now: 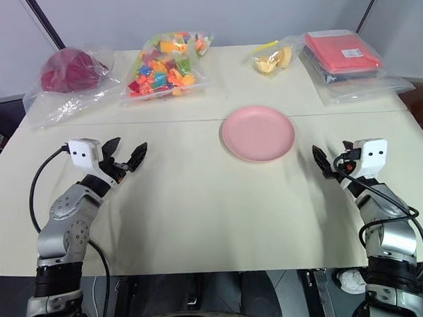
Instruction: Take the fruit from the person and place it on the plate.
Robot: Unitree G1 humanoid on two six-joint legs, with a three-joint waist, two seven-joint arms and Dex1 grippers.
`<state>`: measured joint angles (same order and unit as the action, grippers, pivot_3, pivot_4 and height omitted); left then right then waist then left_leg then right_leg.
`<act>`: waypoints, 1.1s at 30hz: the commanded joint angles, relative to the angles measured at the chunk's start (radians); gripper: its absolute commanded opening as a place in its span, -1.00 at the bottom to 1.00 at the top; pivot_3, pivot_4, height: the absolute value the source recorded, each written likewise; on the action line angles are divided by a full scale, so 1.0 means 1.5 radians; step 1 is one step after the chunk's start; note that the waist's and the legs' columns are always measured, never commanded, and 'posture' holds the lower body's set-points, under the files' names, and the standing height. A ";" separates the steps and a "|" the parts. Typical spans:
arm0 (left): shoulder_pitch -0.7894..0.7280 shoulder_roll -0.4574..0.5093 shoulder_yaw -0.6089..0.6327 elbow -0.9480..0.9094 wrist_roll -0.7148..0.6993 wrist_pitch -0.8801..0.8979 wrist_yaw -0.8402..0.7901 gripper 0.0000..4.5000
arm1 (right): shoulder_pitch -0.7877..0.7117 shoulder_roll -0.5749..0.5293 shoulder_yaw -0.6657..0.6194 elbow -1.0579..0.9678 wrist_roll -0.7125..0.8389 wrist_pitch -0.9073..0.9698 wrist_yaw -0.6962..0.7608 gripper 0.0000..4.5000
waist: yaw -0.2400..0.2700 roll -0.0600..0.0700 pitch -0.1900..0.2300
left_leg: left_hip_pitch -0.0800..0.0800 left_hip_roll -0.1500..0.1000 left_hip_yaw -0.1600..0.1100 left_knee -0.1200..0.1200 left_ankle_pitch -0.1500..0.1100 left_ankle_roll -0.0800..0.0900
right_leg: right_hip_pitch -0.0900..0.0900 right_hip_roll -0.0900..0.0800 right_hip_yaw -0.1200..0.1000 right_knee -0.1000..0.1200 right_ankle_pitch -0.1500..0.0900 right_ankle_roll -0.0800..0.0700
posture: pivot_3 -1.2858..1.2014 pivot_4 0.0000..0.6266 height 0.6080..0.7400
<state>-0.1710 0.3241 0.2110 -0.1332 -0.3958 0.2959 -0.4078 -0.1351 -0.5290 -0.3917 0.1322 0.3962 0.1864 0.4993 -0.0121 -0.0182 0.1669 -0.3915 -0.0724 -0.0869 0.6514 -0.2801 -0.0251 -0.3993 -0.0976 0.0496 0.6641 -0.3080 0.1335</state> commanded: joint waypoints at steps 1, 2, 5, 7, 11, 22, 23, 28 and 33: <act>-0.005 0.002 0.003 -0.026 -0.003 -0.007 0.000 0.98 | -0.011 0.000 -0.007 -0.007 0.000 -0.017 -0.001 1.00 | 0.000 0.000 0.000 | 0.000 0.000 0.000 0.000 0.000 0.000 | 0.000 0.000 0.000 0.000 0.000 0.000 | 0.03 -0.52 1.00; -0.007 0.000 0.005 -0.024 -0.005 -0.010 0.001 0.98 | -0.010 0.001 -0.007 -0.007 0.000 -0.017 -0.001 1.00 | 0.000 0.000 0.000 | 0.000 0.000 0.000 0.000 0.000 0.000 | 0.000 0.000 0.000 0.000 0.000 0.000 | 0.03 -0.52 1.00; -0.011 -0.003 0.004 -0.020 0.002 -0.014 0.009 0.98 | -0.010 0.002 -0.007 -0.007 0.002 -0.018 -0.001 1.00 | 0.000 0.000 0.000 | 0.000 0.000 0.000 0.000 0.000 0.000 | 0.000 0.000 0.000 0.000 0.000 0.000 | 0.03 -0.52 1.00; -0.012 -0.002 0.004 -0.016 0.004 -0.016 0.009 0.98 | -0.010 0.003 -0.006 -0.007 0.002 -0.019 -0.001 1.00 | 0.000 0.000 0.000 | 0.000 0.000 0.000 0.000 0.000 0.000 | 0.000 0.000 0.000 0.000 0.000 0.000 | 0.03 -0.52 1.00; -0.011 -0.001 0.007 -0.011 0.005 -0.020 0.011 0.98 | -0.010 0.006 -0.005 -0.005 0.002 -0.022 -0.001 1.00 | 0.000 0.000 0.000 | 0.000 0.000 0.000 0.000 0.000 0.000 | 0.000 0.000 0.000 0.000 0.000 0.000 | 0.03 -0.52 1.00; -0.003 0.001 0.010 -0.015 0.005 -0.022 0.015 0.98 | -0.015 0.004 -0.004 -0.001 0.000 -0.021 0.003 1.00 | 0.000 0.000 0.000 | 0.000 0.000 0.000 0.000 0.000 0.000 | 0.000 0.000 0.000 0.000 0.000 0.000 | 0.03 -0.52 1.00; -0.004 0.001 0.012 -0.013 0.005 -0.022 0.015 0.98 | -0.016 0.004 -0.003 0.000 -0.001 -0.021 0.002 1.00 | 0.000 0.000 0.000 | 0.000 0.000 0.000 0.000 0.000 0.000 | 0.000 0.000 0.000 0.000 0.000 0.000 | 0.03 -0.52 1.00; -0.003 0.001 0.013 -0.012 0.005 -0.024 0.016 0.98 | -0.018 0.004 -0.003 0.001 -0.001 -0.021 0.003 1.00 | 0.000 0.000 0.000 | 0.000 0.000 0.000 0.000 0.000 0.000 | 0.000 0.000 0.000 0.000 0.000 0.000 | 0.03 -0.52 1.00; -0.009 0.003 0.014 -0.005 0.005 -0.027 0.015 0.98 | -0.015 0.003 -0.004 0.000 -0.001 -0.022 0.003 1.00 | 0.000 0.000 0.000 | 0.000 0.000 0.000 0.000 0.000 0.000 | 0.000 0.000 0.000 0.000 0.000 0.000 | 0.03 -0.52 1.00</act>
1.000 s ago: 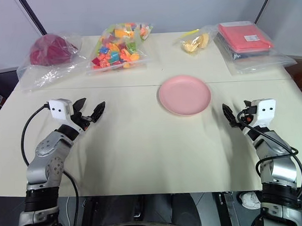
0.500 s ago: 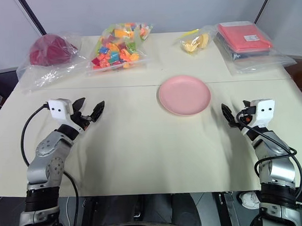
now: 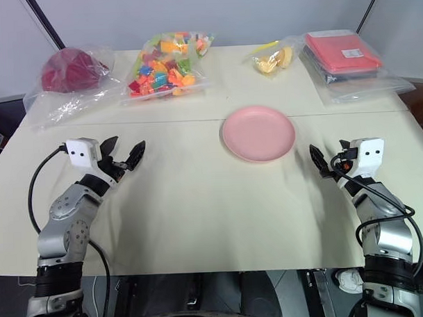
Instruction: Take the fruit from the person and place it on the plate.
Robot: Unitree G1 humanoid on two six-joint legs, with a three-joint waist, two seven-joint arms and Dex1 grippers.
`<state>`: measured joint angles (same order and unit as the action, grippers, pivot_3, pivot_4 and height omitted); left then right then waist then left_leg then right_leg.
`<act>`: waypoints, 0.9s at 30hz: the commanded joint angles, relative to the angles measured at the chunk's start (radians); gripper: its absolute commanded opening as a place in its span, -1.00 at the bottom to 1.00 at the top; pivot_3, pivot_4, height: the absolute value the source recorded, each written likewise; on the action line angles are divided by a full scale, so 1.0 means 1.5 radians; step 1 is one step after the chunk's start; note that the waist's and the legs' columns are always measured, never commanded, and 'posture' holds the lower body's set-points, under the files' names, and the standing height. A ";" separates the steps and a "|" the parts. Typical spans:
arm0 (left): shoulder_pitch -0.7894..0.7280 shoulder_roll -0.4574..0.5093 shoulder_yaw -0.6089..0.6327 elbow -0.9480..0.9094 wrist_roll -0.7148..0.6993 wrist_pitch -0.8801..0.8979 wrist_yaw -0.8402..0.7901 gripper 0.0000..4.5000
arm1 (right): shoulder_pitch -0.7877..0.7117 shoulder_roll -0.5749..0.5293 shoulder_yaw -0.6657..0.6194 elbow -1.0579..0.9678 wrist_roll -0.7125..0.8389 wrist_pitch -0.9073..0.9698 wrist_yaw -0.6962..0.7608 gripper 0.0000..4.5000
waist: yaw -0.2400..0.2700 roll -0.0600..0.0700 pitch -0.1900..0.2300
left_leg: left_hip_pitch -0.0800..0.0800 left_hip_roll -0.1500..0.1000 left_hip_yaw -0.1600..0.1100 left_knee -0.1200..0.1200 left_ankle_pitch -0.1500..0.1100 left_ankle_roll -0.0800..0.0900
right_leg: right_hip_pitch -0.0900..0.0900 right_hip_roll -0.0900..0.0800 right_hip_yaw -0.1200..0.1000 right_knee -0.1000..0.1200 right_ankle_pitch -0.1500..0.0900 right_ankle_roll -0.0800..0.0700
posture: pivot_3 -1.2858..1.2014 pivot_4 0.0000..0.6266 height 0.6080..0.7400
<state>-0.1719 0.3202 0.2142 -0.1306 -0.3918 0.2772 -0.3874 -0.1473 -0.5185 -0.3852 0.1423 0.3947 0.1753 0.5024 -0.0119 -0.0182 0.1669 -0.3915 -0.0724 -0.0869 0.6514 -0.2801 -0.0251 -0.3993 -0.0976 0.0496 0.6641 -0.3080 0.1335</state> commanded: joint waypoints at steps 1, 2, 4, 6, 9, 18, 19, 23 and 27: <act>-0.009 0.006 0.012 -0.006 0.002 -0.016 0.001 0.98 | -0.006 -0.004 -0.009 -0.006 0.000 -0.015 0.001 1.00 | 0.000 0.000 0.000 | 0.000 0.000 0.000 0.000 0.000 0.000 | 0.000 0.000 0.000 0.000 0.000 0.000 | 0.03 -0.52 1.00; -0.009 0.006 0.012 -0.006 0.002 -0.017 0.001 0.98 | -0.005 -0.004 -0.010 -0.007 0.000 -0.015 0.001 1.00 | 0.000 0.000 0.000 | 0.000 0.000 0.000 0.000 0.000 0.000 | 0.000 0.000 0.000 0.000 0.000 0.000 | 0.03 -0.52 1.00; -0.009 0.006 0.012 -0.006 0.002 -0.018 0.001 0.98 | -0.004 -0.004 -0.010 -0.007 0.000 -0.015 0.001 1.00 | 0.000 0.000 0.000 | 0.000 0.000 0.000 0.000 0.000 0.000 | 0.000 0.000 0.000 0.000 0.000 0.000 | 0.03 -0.52 1.00; -0.011 0.006 0.011 -0.004 0.002 -0.019 0.000 0.98 | -0.003 -0.003 -0.011 -0.008 0.000 -0.015 0.000 1.00 | 0.000 0.000 0.000 | 0.000 0.000 0.000 0.000 0.000 0.000 | 0.000 0.000 0.000 0.000 0.000 0.000 | 0.03 -0.52 1.00; -0.015 0.007 0.010 0.000 0.003 -0.022 0.000 0.98 | -0.002 -0.003 -0.011 -0.011 0.000 -0.015 -0.001 1.00 | 0.000 0.000 0.000 | 0.000 0.000 0.000 0.000 0.000 0.000 | 0.000 0.000 0.000 0.000 0.000 0.000 | 0.03 -0.52 1.00; -0.022 0.011 0.011 0.009 0.005 -0.026 -0.004 0.98 | 0.001 -0.003 -0.011 -0.012 0.001 -0.016 -0.001 1.00 | 0.000 0.000 0.000 | 0.000 0.000 0.000 0.000 0.000 0.000 | 0.000 0.000 0.000 0.000 0.000 0.000 | 0.03 -0.52 1.00; -0.022 0.011 0.010 0.010 0.006 -0.028 -0.005 0.98 | 0.001 -0.003 -0.011 -0.010 0.000 -0.017 0.000 1.00 | 0.000 0.000 0.000 | 0.000 0.000 0.000 0.000 0.000 0.000 | 0.000 0.000 0.000 0.000 0.000 0.000 | 0.03 -0.52 1.00; -0.023 0.011 0.009 0.014 0.008 -0.032 -0.006 0.98 | 0.000 -0.004 -0.011 -0.006 0.000 -0.020 0.001 1.00 | 0.000 0.000 0.000 | 0.000 0.000 0.000 0.000 0.000 0.000 | 0.000 0.000 0.000 0.000 0.000 0.000 | 0.03 -0.52 1.00; -0.023 0.012 0.008 0.016 0.009 -0.033 -0.008 0.98 | -0.001 -0.005 -0.011 -0.006 0.000 -0.020 0.002 1.00 | 0.000 0.000 0.000 | 0.000 0.000 0.000 0.000 0.000 0.000 | 0.000 0.000 0.000 0.000 0.000 0.000 | 0.03 -0.52 1.00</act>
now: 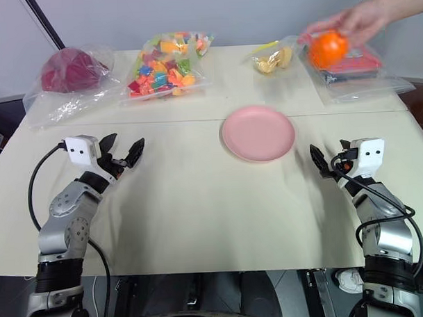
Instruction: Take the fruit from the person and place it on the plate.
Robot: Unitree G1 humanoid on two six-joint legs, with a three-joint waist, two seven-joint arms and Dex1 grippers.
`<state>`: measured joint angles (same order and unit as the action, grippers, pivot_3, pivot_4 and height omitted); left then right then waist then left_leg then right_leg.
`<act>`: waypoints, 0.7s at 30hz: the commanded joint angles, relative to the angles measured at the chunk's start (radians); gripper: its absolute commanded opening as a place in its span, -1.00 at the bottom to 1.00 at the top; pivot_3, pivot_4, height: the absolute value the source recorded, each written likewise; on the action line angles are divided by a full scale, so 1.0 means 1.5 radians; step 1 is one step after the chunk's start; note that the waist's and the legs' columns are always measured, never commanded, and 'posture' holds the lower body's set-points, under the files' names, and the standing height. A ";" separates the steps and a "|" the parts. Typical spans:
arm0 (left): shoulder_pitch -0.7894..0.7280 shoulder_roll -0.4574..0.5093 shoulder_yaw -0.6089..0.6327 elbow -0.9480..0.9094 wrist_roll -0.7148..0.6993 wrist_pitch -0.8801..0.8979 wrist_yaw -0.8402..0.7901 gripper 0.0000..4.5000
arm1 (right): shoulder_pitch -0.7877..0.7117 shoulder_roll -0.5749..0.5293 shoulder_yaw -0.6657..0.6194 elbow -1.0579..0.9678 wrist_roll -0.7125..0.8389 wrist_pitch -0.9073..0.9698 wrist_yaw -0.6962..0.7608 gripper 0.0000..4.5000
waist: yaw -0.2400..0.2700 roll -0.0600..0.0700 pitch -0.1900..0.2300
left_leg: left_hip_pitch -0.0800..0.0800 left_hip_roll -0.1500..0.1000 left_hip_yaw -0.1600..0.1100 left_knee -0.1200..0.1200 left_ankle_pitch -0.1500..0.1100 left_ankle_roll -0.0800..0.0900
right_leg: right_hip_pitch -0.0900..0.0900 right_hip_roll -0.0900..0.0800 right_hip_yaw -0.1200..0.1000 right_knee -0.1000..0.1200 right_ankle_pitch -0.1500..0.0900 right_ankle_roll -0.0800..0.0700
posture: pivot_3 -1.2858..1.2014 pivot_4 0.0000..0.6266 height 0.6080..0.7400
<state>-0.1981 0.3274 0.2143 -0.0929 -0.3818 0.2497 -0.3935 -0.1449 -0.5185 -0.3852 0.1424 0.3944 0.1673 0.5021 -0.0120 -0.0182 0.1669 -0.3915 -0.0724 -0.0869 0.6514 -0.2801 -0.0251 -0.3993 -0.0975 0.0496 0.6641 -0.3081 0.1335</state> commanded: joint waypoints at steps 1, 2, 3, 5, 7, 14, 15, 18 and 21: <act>-0.005 0.007 0.007 -0.009 0.003 -0.014 -0.004 0.98 | -0.003 -0.005 -0.011 -0.006 0.000 -0.014 0.002 1.00 | 0.000 0.000 0.000 | 0.000 0.000 0.000 0.000 0.000 0.000 | 0.000 0.000 0.000 0.000 0.000 0.000 | 0.03 -0.52 1.00; -0.004 0.007 0.007 -0.009 0.003 -0.014 -0.004 0.98 | -0.003 -0.005 -0.011 -0.007 -0.001 -0.014 0.002 1.00 | 0.000 0.000 0.000 | 0.000 0.000 0.000 0.000 0.000 0.000 | 0.000 0.000 0.000 0.000 0.000 0.000 | 0.03 -0.52 1.00; -0.004 0.008 0.006 -0.008 0.003 -0.014 -0.005 0.98 | -0.003 -0.005 -0.010 -0.008 -0.001 -0.013 0.001 1.00 | 0.000 0.000 0.000 | 0.000 0.000 0.000 0.000 0.000 0.000 | 0.000 0.000 0.000 0.000 0.000 0.000 | 0.03 -0.52 1.00; -0.003 0.008 0.006 -0.007 0.004 -0.015 -0.005 0.98 | -0.004 -0.005 -0.009 -0.010 -0.001 -0.011 -0.001 1.00 | 0.000 0.000 0.000 | 0.000 0.000 0.000 0.000 0.000 0.000 | 0.000 0.000 0.000 0.000 0.000 0.000 | 0.03 -0.52 1.00; -0.006 0.014 0.007 -0.008 0.003 -0.014 -0.010 0.98 | -0.004 -0.005 -0.009 -0.013 -0.001 -0.008 -0.002 1.00 | 0.000 0.000 0.000 | 0.000 0.000 0.000 0.000 0.000 0.000 | 0.000 0.000 0.000 0.000 0.000 0.000 | 0.03 -0.52 1.00; -0.035 0.116 -0.008 -0.132 -0.156 0.094 -0.203 0.98 | -0.006 -0.008 -0.009 -0.018 0.000 0.000 -0.006 1.00 | -0.001 0.000 0.000 | 0.000 0.000 0.000 0.000 0.000 0.000 | 0.000 0.000 0.000 0.000 0.000 0.000 | 0.03 -0.52 1.00; -0.046 0.136 -0.009 -0.148 -0.178 0.117 -0.224 0.98 | -0.007 -0.009 -0.009 -0.018 0.000 0.001 -0.006 1.00 | 0.000 0.000 0.000 | 0.000 0.000 0.000 0.000 0.000 0.000 | 0.000 0.000 0.000 0.000 0.000 0.000 | 0.03 -0.52 1.00; -0.076 0.184 -0.010 -0.172 -0.224 0.170 -0.264 0.98 | -0.007 -0.012 -0.011 -0.025 0.001 0.004 -0.008 1.00 | -0.001 0.000 0.000 | 0.000 0.000 0.000 0.000 0.000 0.000 | 0.000 0.000 0.000 0.000 0.000 0.000 | 0.03 -0.52 1.00; -0.105 0.208 -0.015 -0.172 -0.234 0.195 -0.277 0.98 | 0.009 -0.013 -0.017 -0.066 0.009 0.016 -0.013 1.00 | -0.002 0.001 0.000 | 0.000 0.000 0.000 0.000 0.000 0.000 | 0.000 0.000 0.000 0.000 0.000 0.000 | 0.03 -0.52 1.00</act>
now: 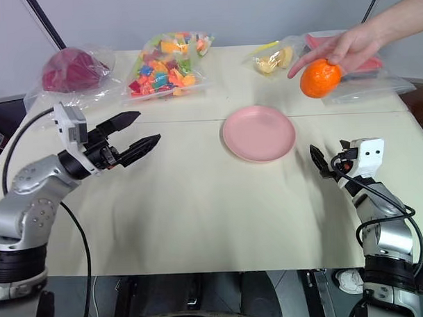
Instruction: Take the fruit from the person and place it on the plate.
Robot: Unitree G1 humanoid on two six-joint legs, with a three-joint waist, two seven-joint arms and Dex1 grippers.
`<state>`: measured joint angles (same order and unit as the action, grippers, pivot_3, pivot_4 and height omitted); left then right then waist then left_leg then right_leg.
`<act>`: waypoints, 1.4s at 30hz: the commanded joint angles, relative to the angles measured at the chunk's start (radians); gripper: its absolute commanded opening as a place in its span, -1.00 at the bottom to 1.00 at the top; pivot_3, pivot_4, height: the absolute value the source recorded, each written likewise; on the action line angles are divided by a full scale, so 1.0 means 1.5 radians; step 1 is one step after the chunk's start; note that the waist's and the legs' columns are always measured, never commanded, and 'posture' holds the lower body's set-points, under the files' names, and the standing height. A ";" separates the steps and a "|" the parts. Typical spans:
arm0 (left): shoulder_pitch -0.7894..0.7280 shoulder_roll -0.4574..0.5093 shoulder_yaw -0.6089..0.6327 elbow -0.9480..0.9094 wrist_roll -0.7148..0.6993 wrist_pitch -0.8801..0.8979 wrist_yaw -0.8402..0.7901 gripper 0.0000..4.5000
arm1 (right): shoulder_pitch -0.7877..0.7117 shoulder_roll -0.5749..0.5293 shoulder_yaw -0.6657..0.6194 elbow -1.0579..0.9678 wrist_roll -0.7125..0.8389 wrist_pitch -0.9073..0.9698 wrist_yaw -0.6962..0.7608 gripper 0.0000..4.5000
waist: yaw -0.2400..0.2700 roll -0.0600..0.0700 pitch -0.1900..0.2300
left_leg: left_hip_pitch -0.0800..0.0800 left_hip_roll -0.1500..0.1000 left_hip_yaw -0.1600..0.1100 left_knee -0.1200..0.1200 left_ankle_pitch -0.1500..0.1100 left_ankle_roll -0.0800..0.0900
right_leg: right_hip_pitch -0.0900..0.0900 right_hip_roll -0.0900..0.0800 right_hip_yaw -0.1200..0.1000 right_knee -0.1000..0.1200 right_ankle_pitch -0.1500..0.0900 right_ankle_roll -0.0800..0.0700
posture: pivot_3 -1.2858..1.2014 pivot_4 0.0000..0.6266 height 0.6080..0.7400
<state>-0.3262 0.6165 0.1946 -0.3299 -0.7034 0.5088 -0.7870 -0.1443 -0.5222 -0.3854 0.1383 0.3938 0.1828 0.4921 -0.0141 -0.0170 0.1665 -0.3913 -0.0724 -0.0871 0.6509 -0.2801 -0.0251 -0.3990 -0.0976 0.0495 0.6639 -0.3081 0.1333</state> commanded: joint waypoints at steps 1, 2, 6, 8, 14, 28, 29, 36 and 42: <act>-0.028 0.016 -0.004 -0.009 -0.019 0.025 -0.013 0.98 | 0.012 -0.008 -0.021 -0.086 0.017 0.013 -0.011 1.00 | 0.000 0.000 0.000 | 0.000 0.000 0.000 0.000 0.000 0.000 | 0.000 0.000 0.000 0.000 0.000 0.000 | 0.03 -0.52 1.00; -0.034 0.016 -0.005 -0.005 -0.017 0.027 -0.013 0.98 | 0.015 -0.002 -0.028 -0.116 0.029 0.023 -0.021 1.00 | -0.001 0.000 0.000 | 0.000 0.000 0.000 0.000 0.000 0.000 | 0.000 0.000 0.000 0.000 0.000 0.000 | 0.03 -0.52 1.00; -0.045 0.011 -0.013 0.005 -0.012 0.034 -0.016 0.98 | 0.007 0.025 -0.040 -0.208 0.075 0.062 -0.064 1.00 | -0.002 0.000 0.000 | 0.000 0.000 0.000 0.000 0.000 0.000 | 0.000 0.000 0.000 0.000 0.000 0.000 | 0.03 -0.52 1.00; -0.048 0.006 -0.019 0.011 -0.007 0.034 -0.016 0.98 | -0.010 0.037 -0.030 -0.241 0.085 0.078 -0.085 1.00 | -0.001 0.000 0.000 | 0.000 0.000 0.000 0.000 0.000 0.000 | 0.000 0.000 0.000 0.000 0.000 0.000 | 0.03 -0.52 1.00; -0.064 -0.013 -0.033 0.024 0.003 0.027 -0.011 0.98 | -0.075 0.051 -0.006 -0.211 0.062 0.072 -0.112 1.00 | 0.001 0.000 0.000 | 0.000 0.000 0.000 0.000 0.000 0.000 | 0.000 0.000 0.000 0.000 0.000 0.000 | 0.03 -0.52 1.00; -0.032 -0.028 -0.029 -0.005 0.017 0.021 0.020 0.98 | -0.230 0.048 0.005 -0.026 0.037 -0.011 -0.087 1.00 | -0.003 0.000 0.000 | 0.000 0.000 0.000 0.000 0.001 -0.001 | -0.001 0.000 0.000 0.000 0.000 0.000 | 0.03 -0.52 1.00; -0.030 -0.029 -0.029 -0.006 0.017 0.021 0.022 0.98 | -0.234 0.048 0.007 -0.025 0.036 -0.012 -0.086 1.00 | -0.003 0.000 0.000 | 0.000 0.000 0.000 0.000 0.001 -0.001 | -0.001 0.000 0.000 0.000 0.000 0.000 | 0.03 -0.52 1.00; -0.015 -0.030 -0.029 -0.012 0.022 0.016 0.028 0.98 | -0.225 0.048 0.003 -0.066 0.057 0.005 -0.083 1.00 | -0.001 0.000 0.000 | 0.000 0.000 0.000 0.000 0.001 -0.001 | -0.001 0.000 0.000 0.000 0.000 0.000 | 0.03 -0.52 1.00; -0.018 -0.034 -0.036 -0.007 0.027 0.015 0.025 0.98 | -0.235 0.045 0.004 -0.077 0.056 0.015 -0.090 1.00 | -0.002 0.000 0.000 | 0.000 0.000 0.000 0.000 0.001 -0.001 | -0.001 0.000 0.000 0.000 0.000 0.000 | 0.03 -0.52 1.00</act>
<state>-0.3467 0.5663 0.1324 -0.3169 -0.6631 0.5549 -0.7458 -0.4746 -0.4452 -0.3645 0.0680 0.4652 0.2115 0.3591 -0.0172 -0.0167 0.1669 -0.3917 -0.0722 -0.0870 0.6503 -0.2791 -0.0269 -0.4003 -0.0974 0.0497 0.6638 -0.3081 0.1333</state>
